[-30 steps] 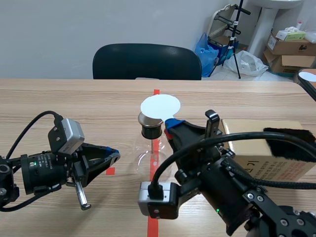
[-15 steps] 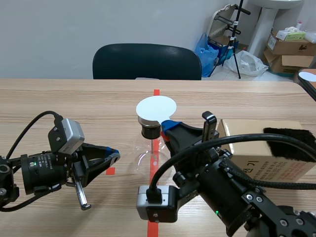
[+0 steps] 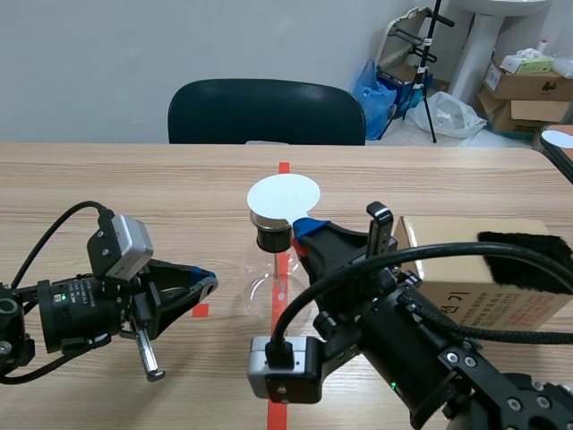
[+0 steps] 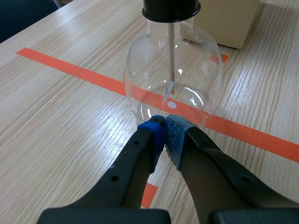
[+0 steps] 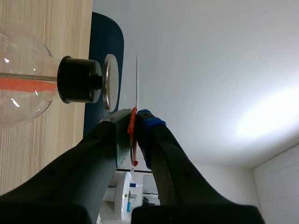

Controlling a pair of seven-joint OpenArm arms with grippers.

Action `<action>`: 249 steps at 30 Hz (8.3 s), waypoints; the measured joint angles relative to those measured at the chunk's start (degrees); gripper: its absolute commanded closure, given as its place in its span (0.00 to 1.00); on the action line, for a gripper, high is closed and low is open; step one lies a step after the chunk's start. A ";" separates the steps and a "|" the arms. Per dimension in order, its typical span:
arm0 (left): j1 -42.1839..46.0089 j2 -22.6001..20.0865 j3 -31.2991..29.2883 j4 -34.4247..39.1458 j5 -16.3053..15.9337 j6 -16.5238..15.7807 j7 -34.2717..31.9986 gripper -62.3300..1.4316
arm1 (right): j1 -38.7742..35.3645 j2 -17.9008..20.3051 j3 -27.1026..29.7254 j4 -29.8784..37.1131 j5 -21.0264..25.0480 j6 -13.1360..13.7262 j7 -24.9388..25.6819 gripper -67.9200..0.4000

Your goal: Do the electroscope experiment

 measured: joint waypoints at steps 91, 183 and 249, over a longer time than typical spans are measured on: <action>0.00 0.00 0.00 0.00 0.20 0.00 0.00 0.93 | 0.00 0.00 0.00 0.00 0.00 0.00 2.99 0.98; 0.00 0.00 0.00 0.00 0.20 0.00 0.00 0.93 | 0.00 -0.02 0.00 0.00 0.24 0.00 -33.53 0.98; 0.00 0.00 0.00 0.00 1.46 0.00 0.00 0.93 | 0.00 -0.02 0.00 0.00 0.87 0.00 -33.53 0.98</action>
